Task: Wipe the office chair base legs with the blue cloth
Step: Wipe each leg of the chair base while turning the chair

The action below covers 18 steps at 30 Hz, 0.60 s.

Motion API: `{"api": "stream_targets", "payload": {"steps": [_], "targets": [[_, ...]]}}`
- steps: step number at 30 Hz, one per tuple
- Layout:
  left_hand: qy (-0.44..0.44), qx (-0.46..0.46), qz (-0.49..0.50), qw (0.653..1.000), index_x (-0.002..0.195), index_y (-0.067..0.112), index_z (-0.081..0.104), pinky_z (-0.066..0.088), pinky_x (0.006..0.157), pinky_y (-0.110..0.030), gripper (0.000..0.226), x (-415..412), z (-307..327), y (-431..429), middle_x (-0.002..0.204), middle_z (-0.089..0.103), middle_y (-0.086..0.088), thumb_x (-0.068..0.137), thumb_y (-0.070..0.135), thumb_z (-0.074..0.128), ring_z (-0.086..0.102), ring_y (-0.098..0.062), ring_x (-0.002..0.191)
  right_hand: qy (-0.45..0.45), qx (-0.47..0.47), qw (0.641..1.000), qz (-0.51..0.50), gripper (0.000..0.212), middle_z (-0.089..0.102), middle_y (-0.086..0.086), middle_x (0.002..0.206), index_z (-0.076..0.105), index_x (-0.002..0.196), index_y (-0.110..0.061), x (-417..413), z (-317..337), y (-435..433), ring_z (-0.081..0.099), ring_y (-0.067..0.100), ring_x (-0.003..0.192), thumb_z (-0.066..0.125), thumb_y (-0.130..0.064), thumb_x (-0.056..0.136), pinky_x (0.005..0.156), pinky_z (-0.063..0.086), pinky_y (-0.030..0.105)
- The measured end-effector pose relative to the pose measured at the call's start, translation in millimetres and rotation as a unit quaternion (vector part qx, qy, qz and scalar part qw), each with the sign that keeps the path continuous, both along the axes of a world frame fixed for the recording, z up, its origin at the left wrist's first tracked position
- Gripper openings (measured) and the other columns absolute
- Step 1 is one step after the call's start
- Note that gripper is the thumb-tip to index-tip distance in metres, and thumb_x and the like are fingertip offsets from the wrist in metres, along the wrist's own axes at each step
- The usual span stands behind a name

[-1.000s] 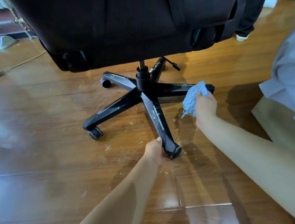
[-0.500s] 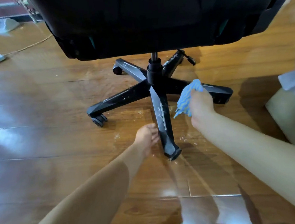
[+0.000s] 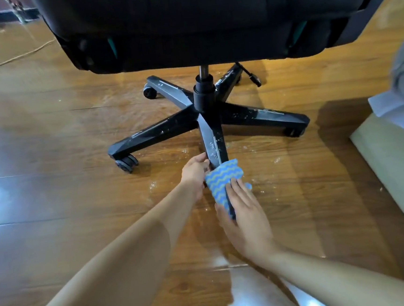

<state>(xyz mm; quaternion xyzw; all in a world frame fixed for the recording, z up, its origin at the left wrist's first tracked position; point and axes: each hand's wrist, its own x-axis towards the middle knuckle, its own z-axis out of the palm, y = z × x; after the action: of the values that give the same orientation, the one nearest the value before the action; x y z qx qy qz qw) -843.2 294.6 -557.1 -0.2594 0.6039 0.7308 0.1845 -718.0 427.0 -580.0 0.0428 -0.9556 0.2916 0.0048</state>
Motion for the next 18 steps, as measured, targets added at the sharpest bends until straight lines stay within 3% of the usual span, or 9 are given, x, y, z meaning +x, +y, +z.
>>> {"api": "stream_targets", "payload": {"steps": [2,3,4,6,10,15,18], "targets": [[-0.003,0.016,0.007,1.000,0.137,0.019,0.070,0.064,0.091,-0.040,0.032,-0.4,-5.0,1.2,0.110,0.078,-0.004,0.111,0.024,0.052,0.076,-0.017,0.089,-0.010,-0.036,0.999,-0.026,0.057,0.028,0.002,0.169,0.041,0.157,-0.008,-21.6,5.7,-12.4,0.014,0.009,0.158,0.037,-0.038,0.109,0.126,0.005,0.021],[-0.011,0.032,0.015,0.999,0.132,0.018,0.072,0.063,0.097,-0.043,0.033,-0.1,-6.0,1.4,0.107,0.080,-0.006,0.111,0.033,0.053,0.078,-0.017,0.086,-0.023,-0.068,0.997,-0.042,0.053,0.027,0.000,0.170,0.041,0.158,-0.010,-38.2,8.4,-17.5,0.015,0.008,0.157,0.037,-0.033,0.110,0.123,0.006,0.018],[-0.019,0.046,0.026,0.998,0.129,0.018,0.072,0.063,0.095,-0.045,0.039,0.2,-5.4,0.3,0.105,0.079,-0.007,0.112,0.044,0.049,0.078,-0.016,0.081,-0.036,-0.088,0.994,-0.052,0.051,0.025,-0.001,0.170,0.040,0.158,-0.012,-57.9,12.9,-21.2,0.016,0.007,0.157,0.035,-0.030,0.111,0.121,0.010,0.019],[-0.021,0.064,0.033,0.997,0.137,0.021,0.065,0.061,0.097,-0.044,0.056,0.2,-4.3,-0.3,0.115,0.076,-0.010,0.111,0.059,0.034,0.076,-0.022,0.095,-0.058,-0.087,0.993,-0.059,0.050,0.022,-0.003,0.171,0.037,0.160,-0.015,-98.9,23.2,-20.0,0.017,0.010,0.157,0.035,-0.025,0.111,0.122,0.016,0.025],[-0.025,0.076,0.019,0.997,0.153,0.019,0.054,0.052,0.094,-0.039,0.069,0.5,1.0,-3.5,0.144,0.062,-0.015,0.110,0.066,0.028,0.065,-0.023,0.108,-0.091,-0.080,0.992,-0.040,0.052,0.026,-0.007,0.170,0.038,0.160,-0.021,-149.5,35.7,-1.9,0.031,0.018,0.153,0.043,-0.015,0.109,0.120,0.028,0.031],[-0.023,0.042,-0.015,0.999,0.153,0.015,0.055,0.049,0.114,-0.049,0.071,-9.3,-5.6,-7.6,0.148,0.060,-0.019,0.110,0.065,0.027,0.063,-0.031,0.127,-0.011,-0.054,0.998,-0.041,0.045,0.040,-0.008,0.163,0.053,0.151,-0.017,-95.2,14.4,3.3,0.042,0.017,0.147,0.051,-0.017,0.106,0.118,0.037,0.035],[-0.015,0.004,-0.044,0.999,0.152,0.017,0.056,0.048,0.115,-0.049,0.066,-9.5,-10.5,-8.5,0.144,0.063,-0.015,0.110,0.063,0.034,0.063,-0.030,0.128,0.014,-0.027,0.998,-0.048,0.046,0.041,-0.008,0.162,0.054,0.149,-0.016,-61.8,3.2,-2.9,0.044,0.016,0.145,0.054,-0.020,0.103,0.109,0.046,0.037]]}}
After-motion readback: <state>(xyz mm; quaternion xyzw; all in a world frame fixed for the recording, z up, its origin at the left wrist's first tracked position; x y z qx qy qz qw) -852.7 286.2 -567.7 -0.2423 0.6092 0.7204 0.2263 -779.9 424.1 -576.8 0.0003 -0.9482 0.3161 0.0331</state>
